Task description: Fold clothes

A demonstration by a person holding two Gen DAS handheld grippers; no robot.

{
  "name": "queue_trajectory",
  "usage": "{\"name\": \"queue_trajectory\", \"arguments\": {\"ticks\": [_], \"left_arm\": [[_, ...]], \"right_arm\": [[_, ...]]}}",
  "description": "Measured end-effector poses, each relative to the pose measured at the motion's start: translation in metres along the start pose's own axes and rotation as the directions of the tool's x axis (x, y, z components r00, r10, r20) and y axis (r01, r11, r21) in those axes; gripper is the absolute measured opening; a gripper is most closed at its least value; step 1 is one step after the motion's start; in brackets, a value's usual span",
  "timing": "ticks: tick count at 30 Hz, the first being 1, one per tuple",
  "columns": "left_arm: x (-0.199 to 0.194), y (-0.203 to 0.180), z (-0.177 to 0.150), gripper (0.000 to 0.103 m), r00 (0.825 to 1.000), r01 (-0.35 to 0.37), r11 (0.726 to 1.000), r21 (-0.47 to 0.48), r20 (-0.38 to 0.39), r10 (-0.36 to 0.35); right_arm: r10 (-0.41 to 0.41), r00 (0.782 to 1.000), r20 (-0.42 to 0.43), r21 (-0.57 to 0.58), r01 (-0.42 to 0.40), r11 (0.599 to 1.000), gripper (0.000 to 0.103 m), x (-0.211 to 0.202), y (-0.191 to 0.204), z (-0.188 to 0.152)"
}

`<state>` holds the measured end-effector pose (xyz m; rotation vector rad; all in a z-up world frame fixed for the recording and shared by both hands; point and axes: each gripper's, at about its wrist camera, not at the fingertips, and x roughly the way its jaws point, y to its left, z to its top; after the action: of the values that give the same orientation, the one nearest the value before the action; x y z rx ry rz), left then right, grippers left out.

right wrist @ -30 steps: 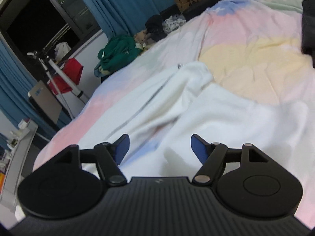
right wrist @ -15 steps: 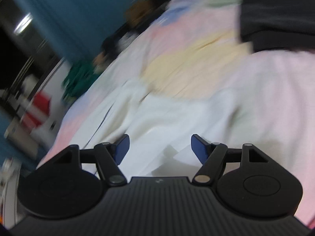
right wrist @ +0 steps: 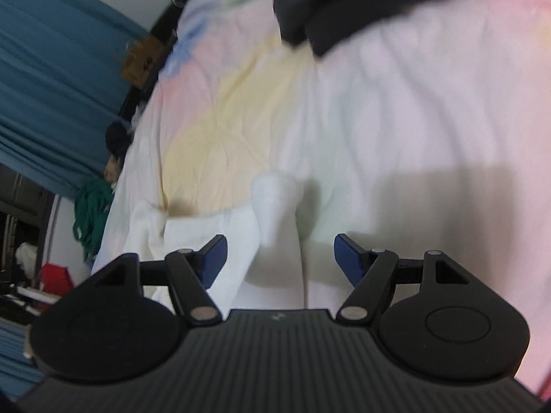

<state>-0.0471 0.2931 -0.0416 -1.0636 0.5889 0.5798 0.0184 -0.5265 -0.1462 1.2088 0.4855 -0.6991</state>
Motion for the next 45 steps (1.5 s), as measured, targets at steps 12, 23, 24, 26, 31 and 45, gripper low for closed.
{"name": "queue_trajectory", "arguments": {"ticks": [12,23,24,26,31,45], "left_arm": [[0.045,0.024,0.005,0.084,0.981,0.043,0.988,-0.148,-0.182,-0.070],[0.046,0.022,-0.005,0.018,0.975,0.162,0.972,-0.170,-0.121,-0.184],[0.041,0.019,-0.006,0.016,0.973,0.185,0.971,-0.154,-0.108,-0.203],[0.032,0.019,-0.006,0.012,0.967,0.224,0.964,-0.147,-0.090,-0.239],[0.007,0.023,-0.005,0.009,0.944,0.314,0.938,-0.148,-0.056,-0.325],[0.043,-0.119,0.059,0.009,0.946,0.318,0.947,-0.041,-0.053,-0.320]], "right_arm": [[0.123,0.986,0.110,-0.274,-0.088,0.958,0.006,-0.011,0.058,-0.018],[0.097,0.981,0.169,-0.195,-0.063,0.979,0.006,-0.007,0.044,-0.012],[0.105,0.978,0.178,-0.201,-0.068,0.977,0.006,-0.011,0.045,-0.013],[0.124,0.972,0.200,-0.216,-0.080,0.973,0.005,-0.019,0.049,-0.015],[0.159,0.950,0.269,-0.234,-0.096,0.967,0.005,-0.049,0.048,-0.017],[0.156,0.950,0.272,-0.398,-0.037,0.917,0.005,-0.012,0.204,0.010]]}}
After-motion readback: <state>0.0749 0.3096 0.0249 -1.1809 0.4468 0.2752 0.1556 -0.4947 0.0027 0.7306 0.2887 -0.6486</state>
